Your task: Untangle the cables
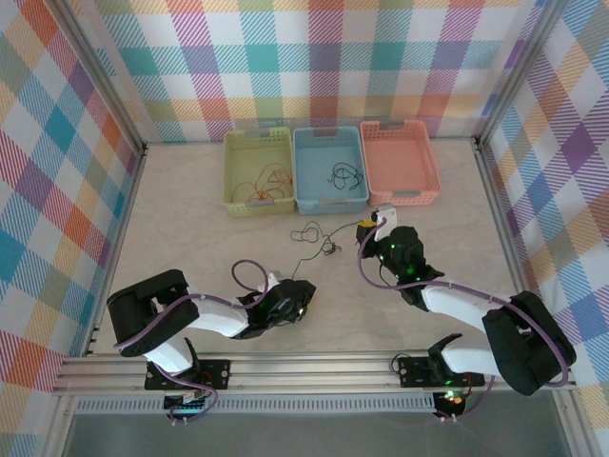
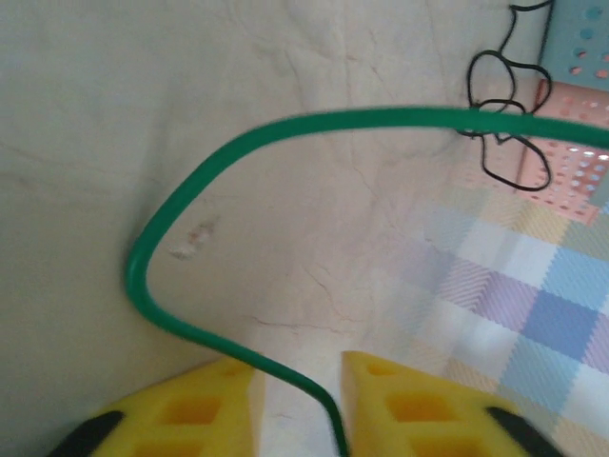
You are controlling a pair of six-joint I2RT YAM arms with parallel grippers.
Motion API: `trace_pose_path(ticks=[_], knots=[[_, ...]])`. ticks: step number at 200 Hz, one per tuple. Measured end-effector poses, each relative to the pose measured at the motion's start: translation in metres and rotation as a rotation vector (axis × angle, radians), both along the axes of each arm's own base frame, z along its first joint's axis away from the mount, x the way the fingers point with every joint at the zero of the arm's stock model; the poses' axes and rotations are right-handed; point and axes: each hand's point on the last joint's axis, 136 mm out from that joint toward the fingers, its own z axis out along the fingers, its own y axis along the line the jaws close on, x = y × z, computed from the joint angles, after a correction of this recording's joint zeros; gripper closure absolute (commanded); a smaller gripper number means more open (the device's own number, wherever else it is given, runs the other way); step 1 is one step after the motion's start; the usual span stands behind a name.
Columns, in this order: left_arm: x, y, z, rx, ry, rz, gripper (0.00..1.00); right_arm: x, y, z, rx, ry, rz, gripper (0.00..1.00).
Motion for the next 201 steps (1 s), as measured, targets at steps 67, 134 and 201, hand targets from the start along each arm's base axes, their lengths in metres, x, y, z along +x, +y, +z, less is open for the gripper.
trace_pose_path(ticks=[67, 134, 201], knots=[[-0.009, 0.033, -0.004, 0.228, -0.039, -0.080, 1.00, 0.008, -0.015, -0.001, -0.018, -0.007, -0.099, 1.00], [-0.019, 0.099, 0.081, 0.524, -0.286, -0.224, 1.00, 0.016, -0.050, -0.014, -0.015, 0.048, -0.278, 1.00], [-0.035, 0.160, 0.118, 0.622, -0.416, -0.216, 1.00, 0.016, -0.058, -0.033, 0.022, 0.135, -0.314, 1.00]])
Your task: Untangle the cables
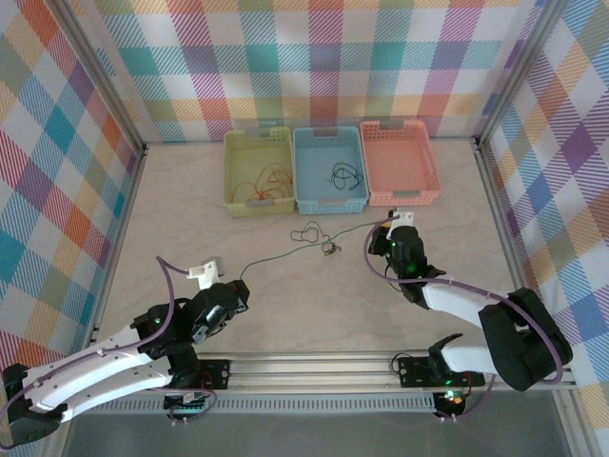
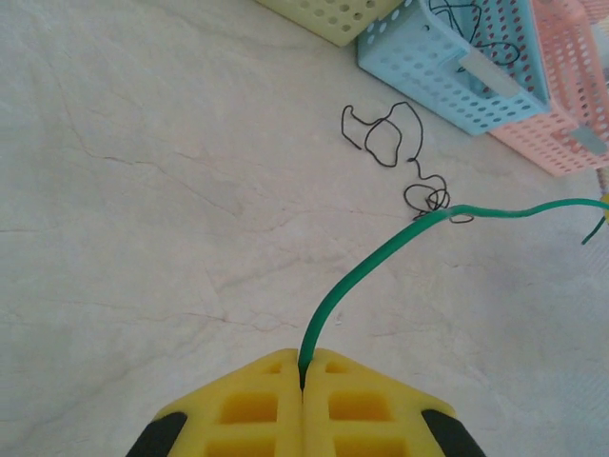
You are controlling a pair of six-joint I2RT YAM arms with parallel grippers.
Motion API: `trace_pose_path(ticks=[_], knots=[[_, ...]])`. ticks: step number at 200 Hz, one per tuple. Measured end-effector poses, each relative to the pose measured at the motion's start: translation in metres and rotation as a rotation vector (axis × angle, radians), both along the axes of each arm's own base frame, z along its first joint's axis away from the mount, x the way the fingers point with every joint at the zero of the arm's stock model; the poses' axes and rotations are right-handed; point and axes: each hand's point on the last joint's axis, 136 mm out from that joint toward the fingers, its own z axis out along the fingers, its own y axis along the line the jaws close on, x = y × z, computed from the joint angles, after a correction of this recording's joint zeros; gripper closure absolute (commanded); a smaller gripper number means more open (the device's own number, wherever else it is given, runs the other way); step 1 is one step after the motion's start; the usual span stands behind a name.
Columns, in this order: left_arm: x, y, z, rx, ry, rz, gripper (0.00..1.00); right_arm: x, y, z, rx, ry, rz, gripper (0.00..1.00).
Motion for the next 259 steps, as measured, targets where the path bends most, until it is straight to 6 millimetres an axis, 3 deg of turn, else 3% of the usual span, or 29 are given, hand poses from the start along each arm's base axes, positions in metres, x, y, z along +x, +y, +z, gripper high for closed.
trace_pose_path(ticks=[49, 72, 81, 91, 110, 129, 150, 199, 211, 232, 259], knots=[[-0.001, -0.004, -0.006, 0.096, 0.023, -0.059, 0.99, -0.001, 0.006, -0.001, 0.017, 0.009, 0.033, 1.00], [0.000, -0.011, 0.002, 0.125, 0.025, -0.098, 0.41, -0.001, 0.004, 0.000, 0.022, 0.008, 0.029, 1.00], [0.001, -0.014, 0.007, 0.129, 0.022, -0.109, 0.28, 0.000, 0.002, -0.001, 0.027, 0.014, 0.020, 1.00], [0.001, -0.016, 0.013, 0.132, 0.016, -0.124, 0.21, 0.002, 0.000, 0.000, 0.037, 0.023, 0.009, 1.00], [0.001, -0.018, 0.028, 0.136, -0.006, -0.149, 0.19, 0.012, -0.005, 0.012, 0.076, 0.038, -0.021, 1.00], [0.000, -0.018, 0.042, 0.143, -0.033, -0.183, 0.18, 0.025, -0.011, 0.038, 0.109, 0.021, -0.057, 1.00], [-0.002, -0.016, 0.050, 0.159, -0.050, -0.209, 0.18, 0.041, -0.019, 0.079, 0.146, -0.022, -0.091, 1.00], [-0.006, -0.010, 0.044, 0.225, -0.046, -0.243, 0.17, 0.079, -0.055, 0.188, 0.198, -0.154, -0.203, 1.00], [-0.007, -0.009, 0.045, 0.233, -0.049, -0.250, 0.17, 0.092, -0.064, 0.207, 0.203, -0.176, -0.239, 1.00], [-0.008, -0.010, 0.045, 0.242, -0.055, -0.273, 0.17, 0.119, -0.086, 0.219, 0.203, -0.181, -0.321, 1.00], [-0.009, -0.011, 0.045, 0.257, -0.064, -0.301, 0.17, 0.150, -0.114, 0.196, 0.178, -0.128, -0.432, 1.00]])
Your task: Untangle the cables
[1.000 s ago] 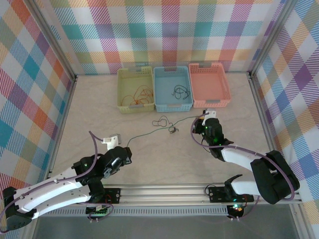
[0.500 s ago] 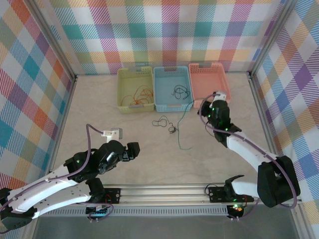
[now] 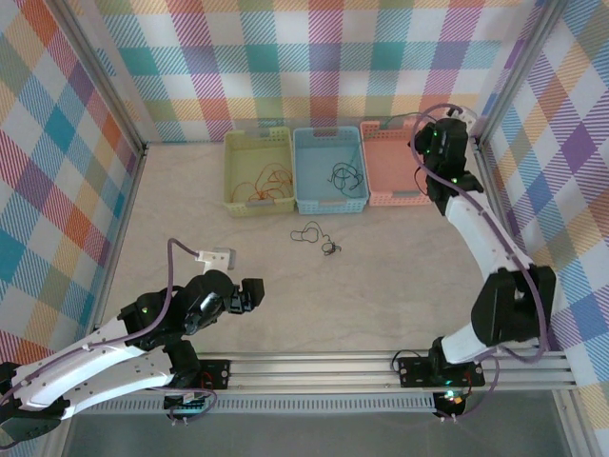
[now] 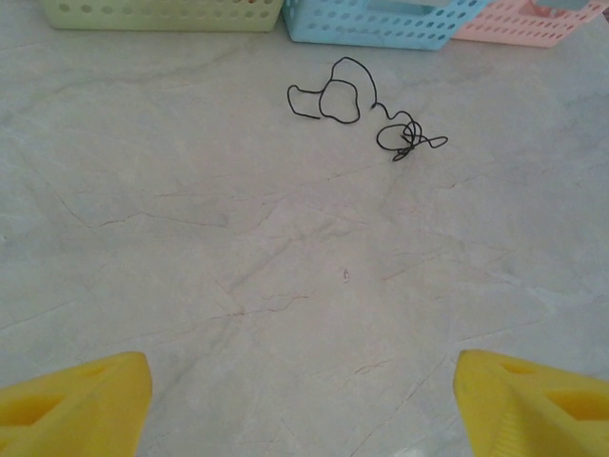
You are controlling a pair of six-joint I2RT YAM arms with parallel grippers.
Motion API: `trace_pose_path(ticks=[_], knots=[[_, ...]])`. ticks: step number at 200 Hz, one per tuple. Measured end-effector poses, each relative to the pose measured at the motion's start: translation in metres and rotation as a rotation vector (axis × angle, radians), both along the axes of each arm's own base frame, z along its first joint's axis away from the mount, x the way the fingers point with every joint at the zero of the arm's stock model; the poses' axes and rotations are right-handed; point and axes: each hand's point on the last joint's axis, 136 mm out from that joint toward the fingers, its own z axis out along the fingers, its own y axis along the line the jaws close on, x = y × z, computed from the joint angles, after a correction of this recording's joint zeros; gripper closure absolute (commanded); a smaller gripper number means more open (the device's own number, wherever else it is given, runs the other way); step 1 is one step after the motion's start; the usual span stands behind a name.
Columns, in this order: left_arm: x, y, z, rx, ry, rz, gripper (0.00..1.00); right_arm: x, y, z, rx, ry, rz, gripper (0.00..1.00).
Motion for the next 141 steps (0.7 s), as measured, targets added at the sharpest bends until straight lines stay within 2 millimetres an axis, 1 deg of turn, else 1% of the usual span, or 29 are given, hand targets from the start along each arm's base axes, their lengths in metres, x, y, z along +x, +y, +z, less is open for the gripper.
trace_pose_path(ticks=[18, 39, 59, 78, 96, 109, 128, 141], knots=[[0.000, 0.001, 0.002, 0.006, -0.014, -0.013, 0.17, 0.018, -0.018, -0.022, -0.016, 0.055, -0.061, 1.00], [-0.002, 0.003, 0.002, 0.008, -0.029, -0.025, 0.17, 0.033, -0.039, -0.038, -0.032, 0.087, -0.125, 1.00], [-0.003, 0.006, -0.001, 0.004, -0.039, -0.031, 0.17, 0.049, -0.058, -0.040, -0.058, 0.093, -0.177, 1.00], [-0.004, 0.009, -0.010, 0.017, -0.035, -0.029, 0.17, 0.063, -0.074, -0.039, -0.081, 0.089, -0.213, 1.00], [-0.003, 0.011, -0.019, 0.035, -0.034, -0.020, 0.17, 0.072, -0.081, -0.044, -0.102, 0.098, -0.227, 1.00], [-0.002, 0.013, -0.024, 0.044, -0.039, -0.013, 0.17, 0.079, -0.085, -0.052, -0.119, 0.115, -0.234, 1.00], [-0.002, 0.016, -0.029, 0.057, -0.040, -0.007, 0.17, 0.086, -0.087, -0.073, -0.139, 0.155, -0.233, 1.00], [-0.002, 0.016, -0.030, 0.055, -0.042, -0.006, 0.17, 0.091, -0.088, -0.087, -0.157, 0.185, -0.235, 1.00]])
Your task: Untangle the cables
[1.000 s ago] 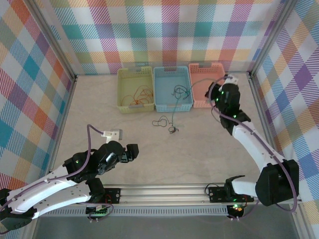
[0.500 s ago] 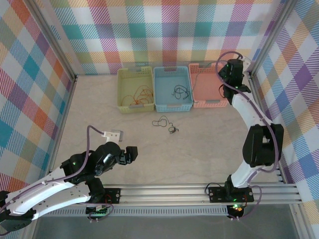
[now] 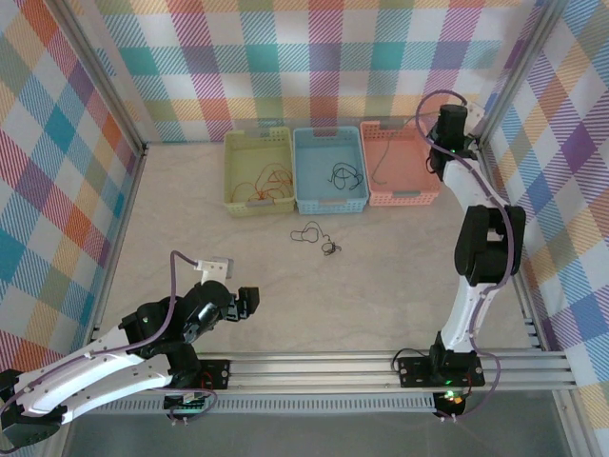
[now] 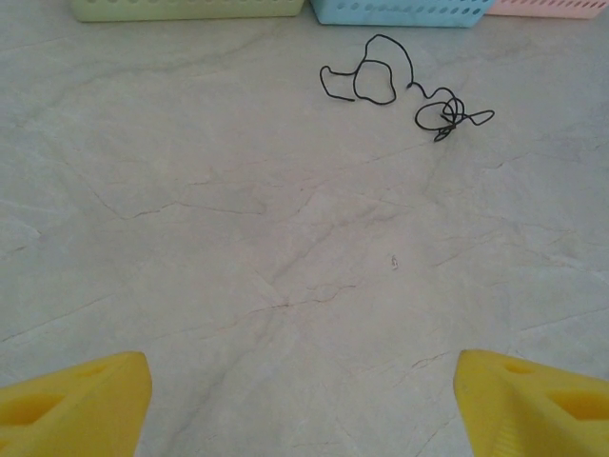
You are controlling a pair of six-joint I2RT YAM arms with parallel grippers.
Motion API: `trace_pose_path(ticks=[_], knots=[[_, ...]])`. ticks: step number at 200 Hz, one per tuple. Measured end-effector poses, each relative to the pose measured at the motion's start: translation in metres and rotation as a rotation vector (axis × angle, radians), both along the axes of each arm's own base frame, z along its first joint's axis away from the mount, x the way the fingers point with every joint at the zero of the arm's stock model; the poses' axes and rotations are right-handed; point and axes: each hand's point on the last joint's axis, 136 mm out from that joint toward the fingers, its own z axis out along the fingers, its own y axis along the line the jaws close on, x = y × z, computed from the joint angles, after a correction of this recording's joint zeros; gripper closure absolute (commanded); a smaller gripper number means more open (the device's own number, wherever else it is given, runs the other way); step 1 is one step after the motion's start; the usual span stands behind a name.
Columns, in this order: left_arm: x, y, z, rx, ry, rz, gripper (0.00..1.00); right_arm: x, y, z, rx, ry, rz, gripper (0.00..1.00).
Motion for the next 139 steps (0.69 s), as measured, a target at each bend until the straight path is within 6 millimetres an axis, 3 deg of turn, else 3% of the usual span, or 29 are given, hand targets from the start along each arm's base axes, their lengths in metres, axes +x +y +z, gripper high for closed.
trace_pose_path(ticks=[30, 69, 109, 139], knots=[[0.002, -0.001, 0.006, -0.024, -0.021, 0.002, 0.17, 0.011, -0.002, -0.027, -0.034, 0.060, -0.001, 1.00], [0.002, -0.001, 0.005, -0.020, -0.025, -0.003, 0.17, 0.022, 0.004, -0.048, -0.051, 0.098, 0.055, 1.00], [0.002, -0.001, 0.006, -0.019, -0.026, -0.006, 0.17, 0.040, 0.020, -0.075, -0.028, 0.132, 0.153, 0.85], [0.001, -0.002, 0.006, -0.019, -0.027, -0.009, 0.17, 0.049, 0.031, -0.090, -0.009, 0.154, 0.221, 0.64]])
